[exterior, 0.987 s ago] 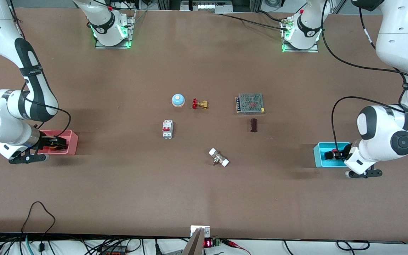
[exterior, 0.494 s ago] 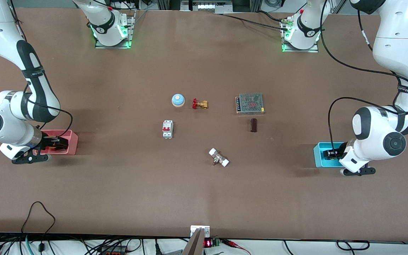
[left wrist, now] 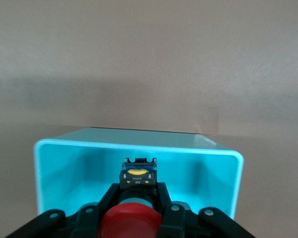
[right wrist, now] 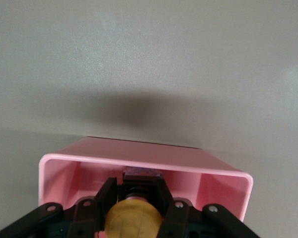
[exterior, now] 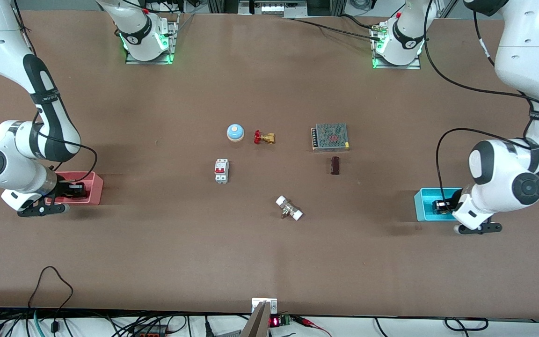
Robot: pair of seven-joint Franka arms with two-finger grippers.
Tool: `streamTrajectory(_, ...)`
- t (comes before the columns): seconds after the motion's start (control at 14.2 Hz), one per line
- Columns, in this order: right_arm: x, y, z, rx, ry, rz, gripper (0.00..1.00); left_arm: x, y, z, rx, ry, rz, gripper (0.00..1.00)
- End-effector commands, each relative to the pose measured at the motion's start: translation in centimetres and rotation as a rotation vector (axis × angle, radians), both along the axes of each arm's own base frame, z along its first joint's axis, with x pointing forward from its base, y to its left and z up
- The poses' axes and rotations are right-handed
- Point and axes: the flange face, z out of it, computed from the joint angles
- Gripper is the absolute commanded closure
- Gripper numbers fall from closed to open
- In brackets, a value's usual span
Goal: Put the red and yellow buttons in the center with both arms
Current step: 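Grasp the yellow button with the right gripper while the left gripper grasps the red button, then carry the yellow button with the right gripper while the left gripper carries the red button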
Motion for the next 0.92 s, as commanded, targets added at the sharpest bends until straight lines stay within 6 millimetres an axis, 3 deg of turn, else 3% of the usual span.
streamTrajectory(0.0,-0.2,0.1,0.4,-0.008,-0.010,0.021,0.77,0.2,-0.5,7.0,0.020,0.023,-0.021,0.68)
streamTrajectory(0.14,0.0,0.1,1.8,-0.014,-0.019,0.024,0.77,1.4,-3.0,11.5,0.019,0.049,-0.052,0.68)
streamTrajectory(0.21,-0.3,0.0,3.6,-0.021,-0.011,0.028,0.77,1.8,-6.0,13.0,0.019,0.057,-0.091,0.68)
streamTrajectory(0.35,-1.5,0.3,8.2,-0.029,0.064,0.024,0.77,1.9,-11.7,13.7,0.019,0.054,-0.113,0.67)
streamTrajectory(0.42,-2.0,0.8,10.9,-0.031,0.082,0.018,0.76,1.7,-14.2,12.7,0.021,0.066,-0.077,0.67)
streamTrajectory(0.49,-2.4,2.6,13.3,-0.020,0.089,0.026,0.76,1.7,-16.3,11.9,0.023,0.071,-0.037,0.67)
streamTrajectory(0.63,-2.9,7.1,16.0,0.027,0.097,0.000,0.76,1.1,-22.6,9.8,0.037,0.085,-0.014,0.67)
streamTrajectory(0.78,-3.2,14.2,16.1,0.007,0.109,-0.047,0.76,0.8,-28.1,7.3,0.046,0.094,-0.014,0.67)
streamTrajectory(0.85,-3.2,18.9,14.3,-0.001,0.107,-0.066,0.77,0.4,-31.1,4.8,0.044,0.076,-0.010,0.67)
